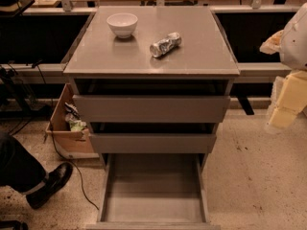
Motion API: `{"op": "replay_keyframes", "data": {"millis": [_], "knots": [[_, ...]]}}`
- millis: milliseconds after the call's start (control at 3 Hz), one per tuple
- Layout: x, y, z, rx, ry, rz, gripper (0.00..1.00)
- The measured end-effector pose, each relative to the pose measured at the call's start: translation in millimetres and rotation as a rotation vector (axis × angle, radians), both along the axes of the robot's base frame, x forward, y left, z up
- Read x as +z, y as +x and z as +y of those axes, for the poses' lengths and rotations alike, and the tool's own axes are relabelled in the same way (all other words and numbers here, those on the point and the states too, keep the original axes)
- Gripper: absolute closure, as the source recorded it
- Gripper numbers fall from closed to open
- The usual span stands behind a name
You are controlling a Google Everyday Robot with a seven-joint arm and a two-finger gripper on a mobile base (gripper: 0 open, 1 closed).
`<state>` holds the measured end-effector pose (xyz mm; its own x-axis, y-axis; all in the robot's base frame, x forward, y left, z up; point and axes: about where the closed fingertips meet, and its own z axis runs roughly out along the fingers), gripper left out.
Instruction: Place redbull can into bottom drawer
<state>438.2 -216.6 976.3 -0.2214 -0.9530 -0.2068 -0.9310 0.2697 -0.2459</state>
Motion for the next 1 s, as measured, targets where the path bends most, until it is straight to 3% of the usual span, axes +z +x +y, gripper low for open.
{"op": "replay_keyframes", "data": {"millis": [333,667,1000], "knots": [[0,0,0,0.0,0.0,0.0,0.0],[-8,39,16,-0.001,0.003,-0.056,0.0],[-16,116,42,-0.036,0.04,-0.151,0.0]]}}
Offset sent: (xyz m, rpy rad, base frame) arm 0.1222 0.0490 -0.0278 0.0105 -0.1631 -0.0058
